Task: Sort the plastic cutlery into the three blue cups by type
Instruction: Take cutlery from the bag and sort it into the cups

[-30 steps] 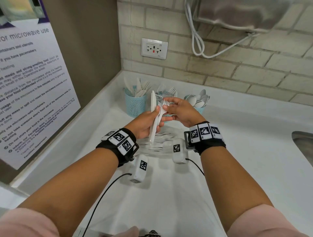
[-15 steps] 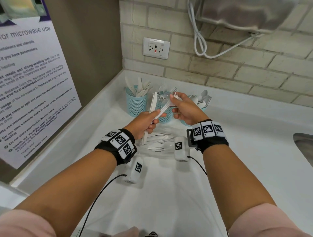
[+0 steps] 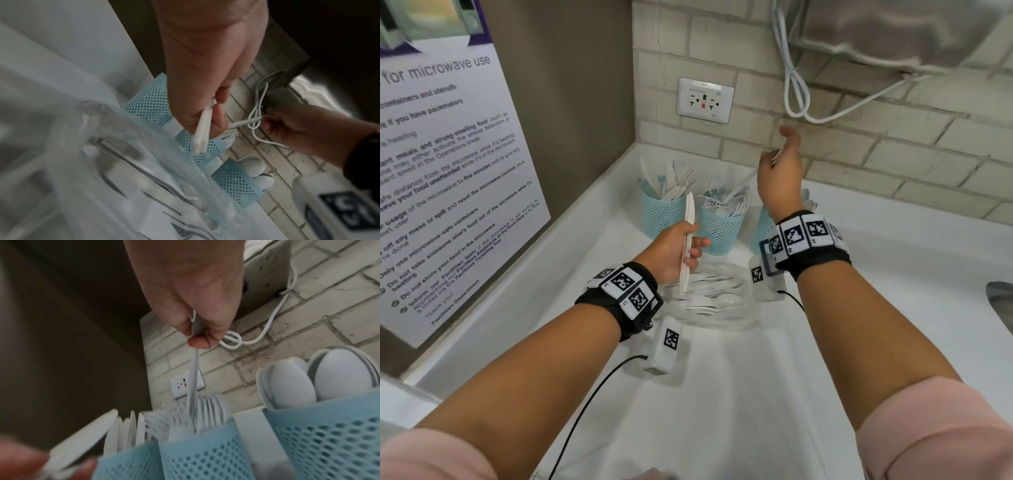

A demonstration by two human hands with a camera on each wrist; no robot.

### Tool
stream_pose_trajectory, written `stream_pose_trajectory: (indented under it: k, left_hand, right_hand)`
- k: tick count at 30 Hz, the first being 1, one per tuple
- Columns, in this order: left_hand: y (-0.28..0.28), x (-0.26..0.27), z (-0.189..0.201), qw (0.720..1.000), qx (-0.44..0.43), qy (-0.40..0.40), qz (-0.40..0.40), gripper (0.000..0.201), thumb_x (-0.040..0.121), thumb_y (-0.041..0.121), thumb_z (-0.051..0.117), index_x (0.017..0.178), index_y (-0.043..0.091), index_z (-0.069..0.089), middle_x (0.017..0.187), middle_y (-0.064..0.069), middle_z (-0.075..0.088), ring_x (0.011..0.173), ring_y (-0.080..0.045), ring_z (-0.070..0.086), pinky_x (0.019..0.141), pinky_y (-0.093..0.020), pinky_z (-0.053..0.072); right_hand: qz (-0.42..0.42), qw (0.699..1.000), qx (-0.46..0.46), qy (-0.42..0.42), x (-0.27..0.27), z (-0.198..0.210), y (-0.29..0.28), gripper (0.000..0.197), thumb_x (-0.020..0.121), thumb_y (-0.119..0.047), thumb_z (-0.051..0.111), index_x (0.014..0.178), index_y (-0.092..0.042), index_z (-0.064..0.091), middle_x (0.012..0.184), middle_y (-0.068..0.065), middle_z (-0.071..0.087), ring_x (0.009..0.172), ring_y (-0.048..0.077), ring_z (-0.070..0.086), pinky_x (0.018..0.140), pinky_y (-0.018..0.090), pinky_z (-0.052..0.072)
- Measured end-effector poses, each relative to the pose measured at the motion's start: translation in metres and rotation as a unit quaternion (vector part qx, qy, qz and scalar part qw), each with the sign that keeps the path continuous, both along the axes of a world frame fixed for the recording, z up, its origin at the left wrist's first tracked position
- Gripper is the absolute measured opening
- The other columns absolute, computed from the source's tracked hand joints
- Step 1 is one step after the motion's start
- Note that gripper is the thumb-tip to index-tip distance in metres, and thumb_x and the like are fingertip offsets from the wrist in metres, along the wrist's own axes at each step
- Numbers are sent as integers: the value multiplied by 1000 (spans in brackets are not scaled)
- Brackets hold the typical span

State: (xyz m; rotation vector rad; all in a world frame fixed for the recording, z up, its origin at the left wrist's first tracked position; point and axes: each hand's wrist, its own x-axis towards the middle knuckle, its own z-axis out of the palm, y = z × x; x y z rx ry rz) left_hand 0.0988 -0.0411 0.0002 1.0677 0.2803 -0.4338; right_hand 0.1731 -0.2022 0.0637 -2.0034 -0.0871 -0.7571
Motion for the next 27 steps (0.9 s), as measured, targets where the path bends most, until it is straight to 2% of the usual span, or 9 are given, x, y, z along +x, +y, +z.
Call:
stream_pose_trajectory:
  k: [3, 6, 9, 12, 15, 18, 21, 24, 27]
  left_hand:
    - [1, 1, -1, 1000, 2, -7, 1, 11, 98, 18, 39, 97, 17, 49, 73, -4, 54, 52, -8, 34, 36, -13, 28]
    - [4, 1, -5, 999, 12, -26, -22, 18, 101, 20, 38, 103, 15, 55, 77, -3, 53, 56, -8, 36, 40, -15, 31]
    - [4, -2, -6, 998, 18, -51, -41, 28, 102, 22, 35, 118, 12, 55, 78, -2, 53, 59, -8, 39, 41, -14, 35]
    - [5, -4, -5, 996, 23, -70, -57, 31, 102, 23, 37, 126, 11, 52, 77, -1, 53, 60, -9, 43, 44, -14, 38]
    - [5, -4, -4, 995, 24, -74, -62, 32, 101, 25, 39, 127, 13, 53, 75, 1, 52, 58, -8, 45, 46, -14, 39]
    - [6, -4, -4, 995, 26, -72, -65, 35, 101, 30, 38, 127, 14, 53, 72, 2, 48, 55, -6, 44, 44, -13, 39]
    - [6, -4, -3, 995, 15, -69, -64, 39, 100, 37, 34, 126, 16, 54, 70, 2, 47, 52, -4, 43, 41, -11, 35]
    - [6, -5, 0, 996, 6, -67, -63, 42, 99, 44, 31, 121, 19, 57, 67, 3, 47, 46, -3, 39, 38, -11, 30]
    - [5, -6, 3, 995, 10, -73, -67, 48, 97, 51, 28, 118, 21, 58, 68, 4, 46, 45, -2, 36, 36, -10, 27]
  right_hand:
    - [25, 995, -83, 47, 8, -18, 7, 49, 94, -3, 44, 140, -5, 30, 102, 21, 57, 83, 21, 52, 79, 25, 41]
    - [49, 977, -177, 109, 12, -30, 15, 48, 96, -6, 42, 143, -7, 28, 116, 25, 53, 100, 31, 55, 85, 30, 41]
    - [43, 936, -321, 136, 13, -40, 18, 45, 98, -10, 37, 143, -8, 31, 120, 23, 54, 111, 37, 49, 88, 39, 41]
    - [-1, 891, -430, 146, 9, -45, 18, 42, 96, -13, 36, 137, -12, 38, 120, 13, 58, 115, 35, 40, 87, 39, 38]
    - [-7, 887, -436, 153, 5, -40, 19, 36, 96, -18, 36, 131, -13, 45, 123, 7, 58, 118, 35, 37, 91, 40, 33]
    - [18, 918, -379, 120, 3, -29, 20, 40, 98, -31, 39, 134, -16, 48, 134, 6, 52, 124, 33, 36, 97, 37, 32]
    - [77, 948, -296, 85, -5, -19, 23, 38, 97, -34, 45, 126, -15, 59, 115, 7, 66, 118, 28, 43, 92, 32, 37]
    - [118, 943, -286, 121, -15, -13, 27, 32, 94, -36, 52, 115, -17, 67, 106, 9, 70, 112, 25, 50, 87, 31, 43]
    - [178, 934, -248, 185, -20, -7, 31, 35, 89, -29, 61, 120, -12, 64, 105, 8, 69, 95, 17, 61, 78, 13, 40]
